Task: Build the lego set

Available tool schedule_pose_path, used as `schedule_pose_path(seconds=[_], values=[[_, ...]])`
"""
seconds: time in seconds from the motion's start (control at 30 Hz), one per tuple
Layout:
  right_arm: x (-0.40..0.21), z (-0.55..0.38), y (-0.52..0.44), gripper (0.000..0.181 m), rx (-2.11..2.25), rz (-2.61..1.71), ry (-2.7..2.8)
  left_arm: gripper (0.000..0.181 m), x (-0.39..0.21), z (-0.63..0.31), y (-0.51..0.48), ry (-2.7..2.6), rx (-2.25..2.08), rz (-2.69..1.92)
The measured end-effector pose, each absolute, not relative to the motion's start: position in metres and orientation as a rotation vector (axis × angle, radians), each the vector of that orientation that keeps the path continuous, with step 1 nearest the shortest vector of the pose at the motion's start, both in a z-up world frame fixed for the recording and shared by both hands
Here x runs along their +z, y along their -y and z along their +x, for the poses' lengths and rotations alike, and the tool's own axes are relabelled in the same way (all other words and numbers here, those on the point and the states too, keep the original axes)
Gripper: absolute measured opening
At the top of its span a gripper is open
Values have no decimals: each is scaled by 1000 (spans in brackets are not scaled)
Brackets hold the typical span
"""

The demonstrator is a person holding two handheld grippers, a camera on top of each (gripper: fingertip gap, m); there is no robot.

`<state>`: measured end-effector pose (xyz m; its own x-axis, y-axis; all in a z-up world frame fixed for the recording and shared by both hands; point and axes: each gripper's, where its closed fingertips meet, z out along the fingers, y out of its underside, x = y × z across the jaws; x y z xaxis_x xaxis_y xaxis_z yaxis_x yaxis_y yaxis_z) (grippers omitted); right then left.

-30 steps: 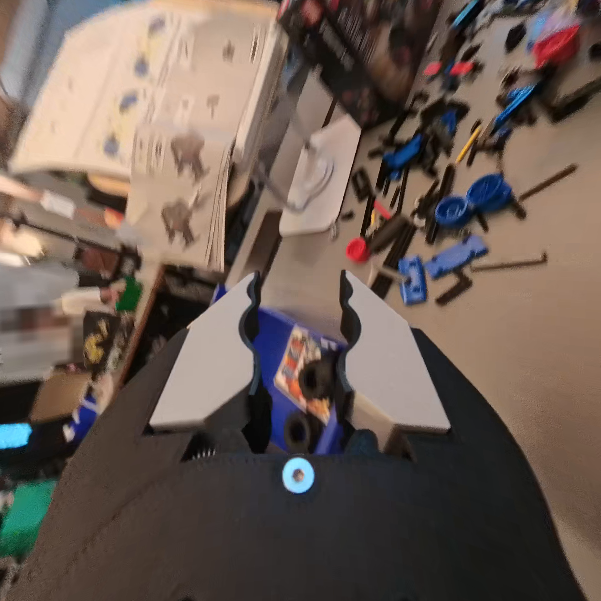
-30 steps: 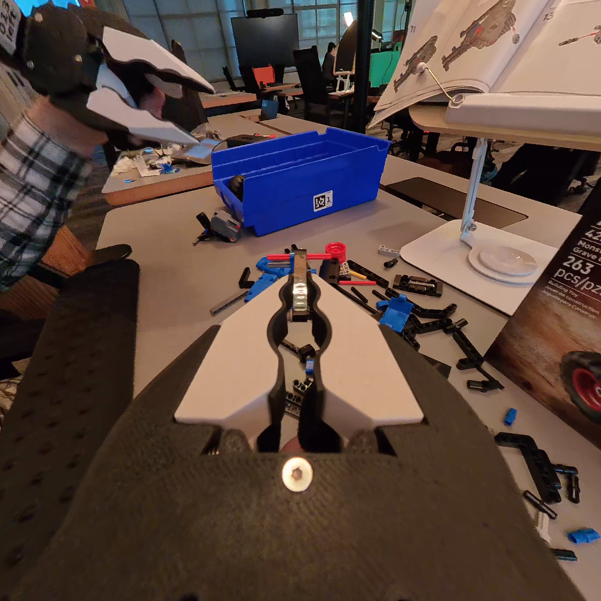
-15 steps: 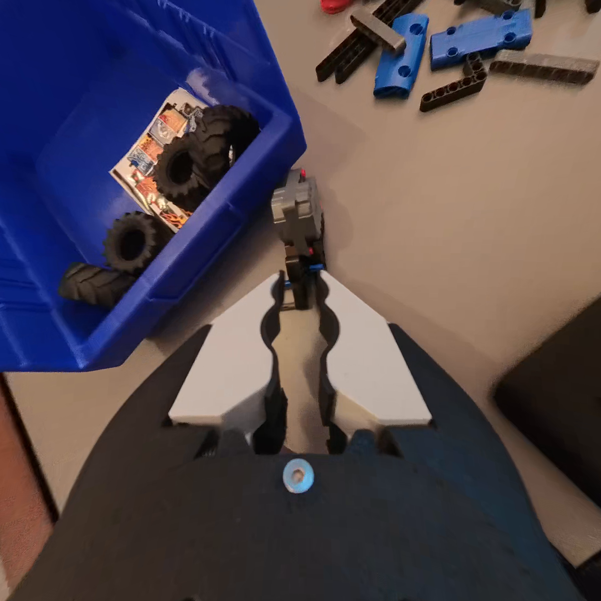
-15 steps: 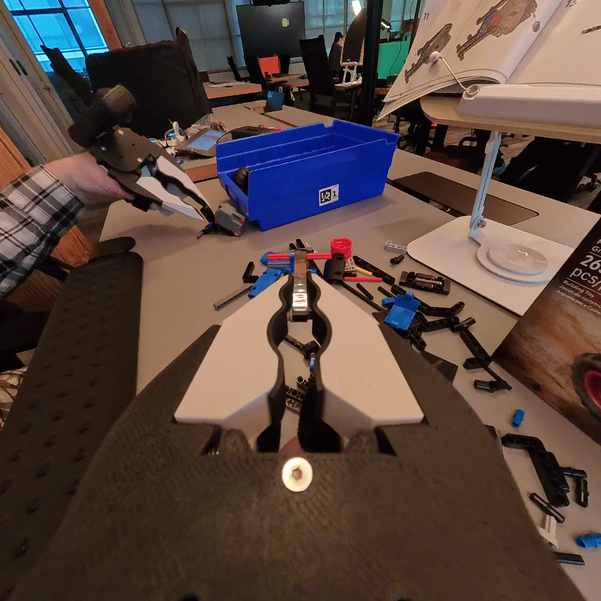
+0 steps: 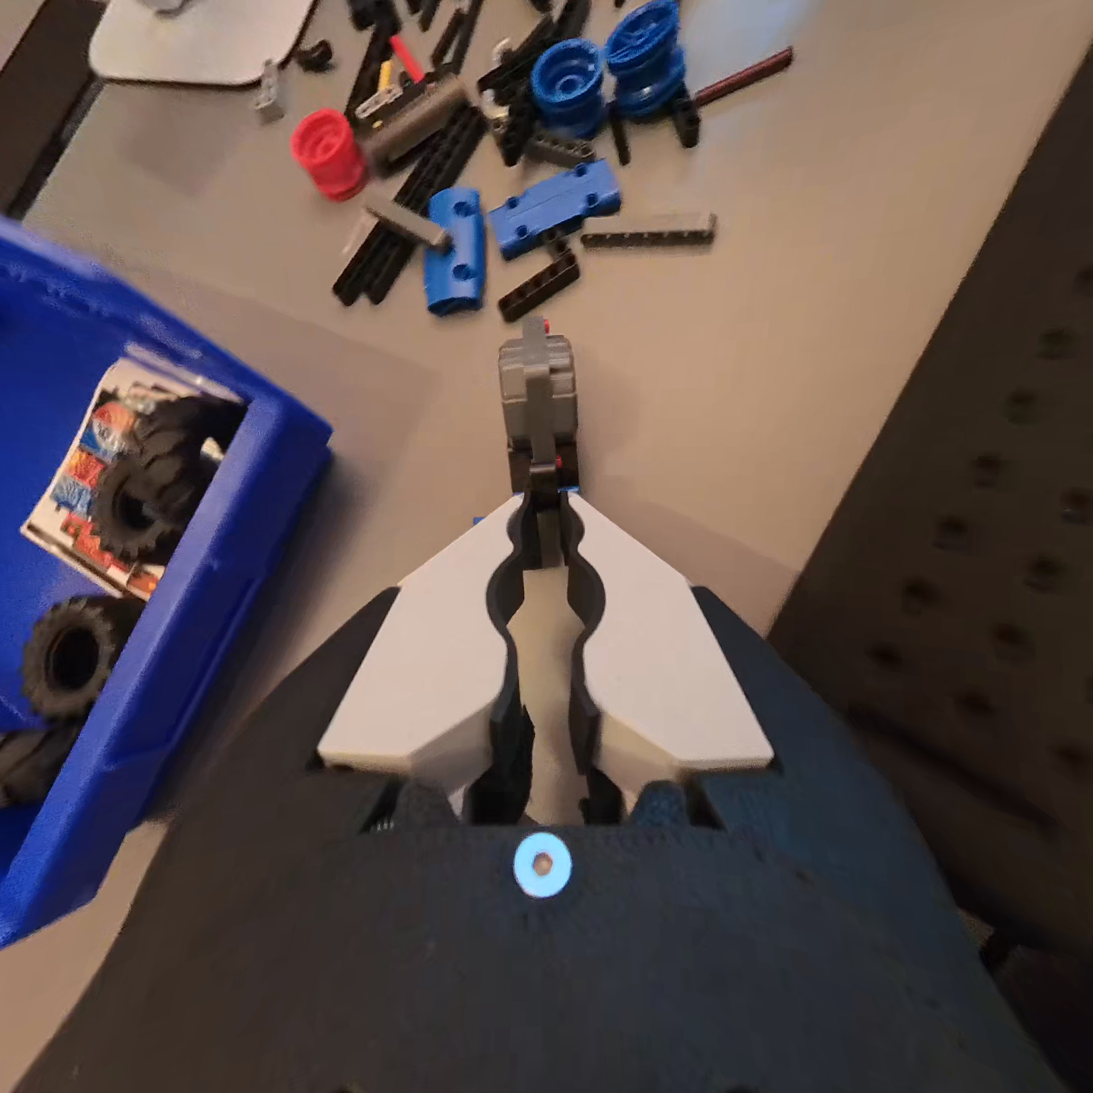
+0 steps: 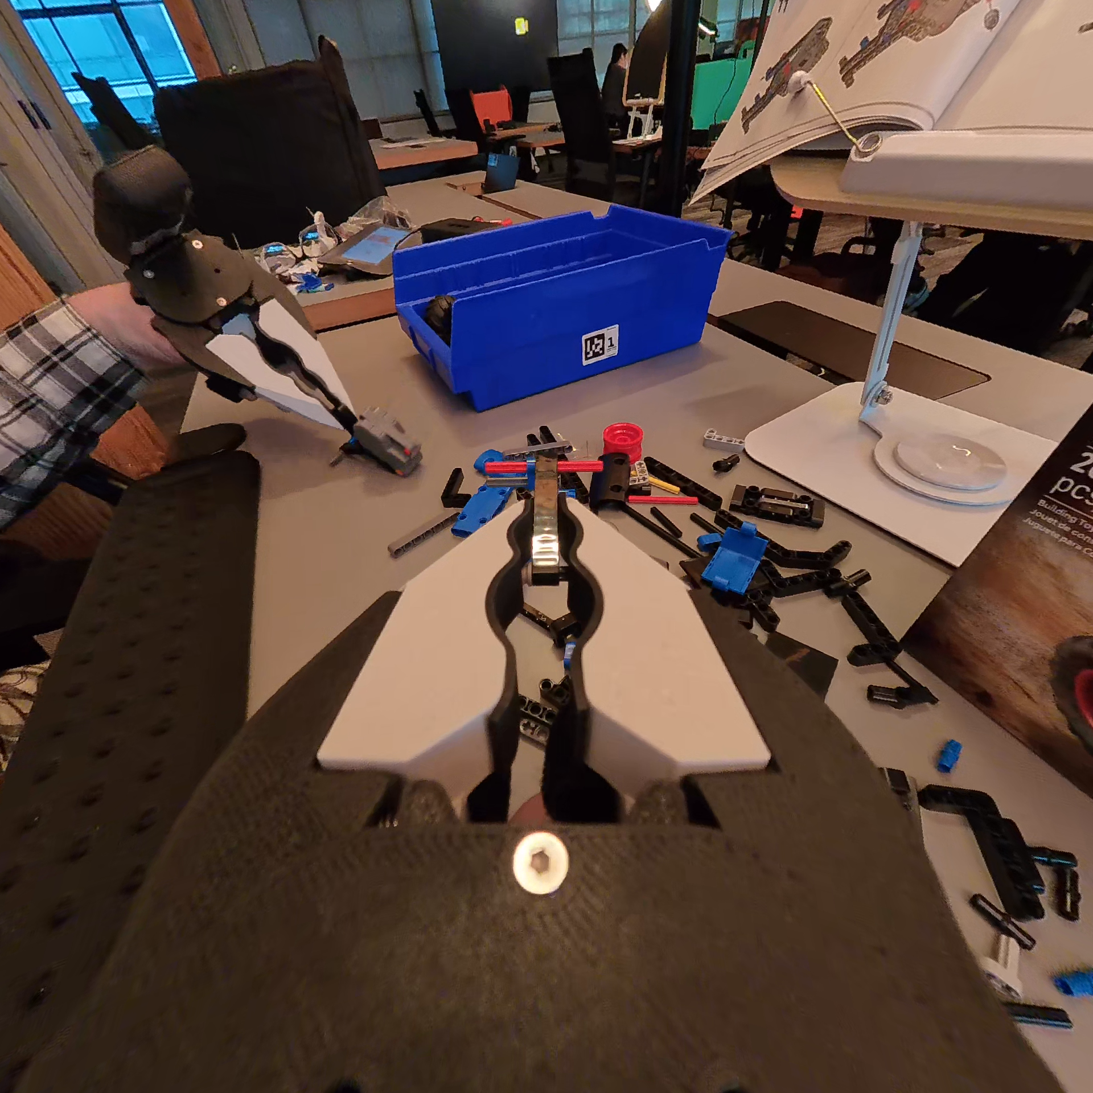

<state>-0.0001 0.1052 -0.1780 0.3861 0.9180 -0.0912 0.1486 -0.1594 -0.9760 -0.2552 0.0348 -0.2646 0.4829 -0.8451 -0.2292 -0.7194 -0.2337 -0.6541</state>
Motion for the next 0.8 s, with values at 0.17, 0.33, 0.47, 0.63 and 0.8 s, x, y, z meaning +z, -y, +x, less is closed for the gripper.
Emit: schedule_pose_path(seconds=[0.17, 0.33, 0.47, 0.63, 0.8], values=[[-180, -1, -104, 6, 911, -1596, 987, 6, -266, -220, -26, -1403, -251, -1945], [-181, -2, -103, 6, 914, -1594, 998, 7, -266, -195, -22, -1479, -261, -1881], [-181, -4, -101, 6, 919, -1590, 1011, 26, -265, -194, -25, -1465, -234, -1884], [-183, -10, -98, 6, 924, -1583, 1033, 49, -256, -198, -25, -1418, -212, -1895], [-177, -19, -90, 6, 968, -1546, 1059, 52, -227, -190, -30, -1344, -180, -1801]])
